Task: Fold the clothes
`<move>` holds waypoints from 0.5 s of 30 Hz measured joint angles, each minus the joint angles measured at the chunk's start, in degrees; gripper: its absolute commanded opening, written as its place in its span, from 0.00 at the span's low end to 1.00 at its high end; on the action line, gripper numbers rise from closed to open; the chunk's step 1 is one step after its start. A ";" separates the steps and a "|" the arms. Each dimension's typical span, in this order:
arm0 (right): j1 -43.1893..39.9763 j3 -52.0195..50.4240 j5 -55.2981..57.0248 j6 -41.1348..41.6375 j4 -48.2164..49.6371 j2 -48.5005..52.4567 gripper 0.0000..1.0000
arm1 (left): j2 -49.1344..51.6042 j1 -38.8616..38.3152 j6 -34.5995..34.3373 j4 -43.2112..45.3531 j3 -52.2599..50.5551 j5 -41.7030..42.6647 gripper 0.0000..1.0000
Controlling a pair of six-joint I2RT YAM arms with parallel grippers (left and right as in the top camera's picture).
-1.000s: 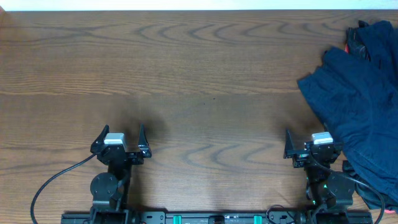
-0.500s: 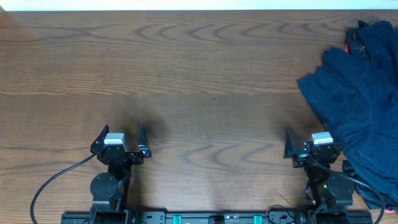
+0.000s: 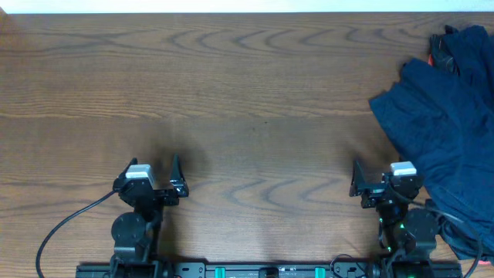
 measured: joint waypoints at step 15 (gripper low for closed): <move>-0.02 25.31 5.95 3.72 -9.20 33.88 0.99 | 28.35 0.00 -0.94 -19.41 26.88 -0.02 0.98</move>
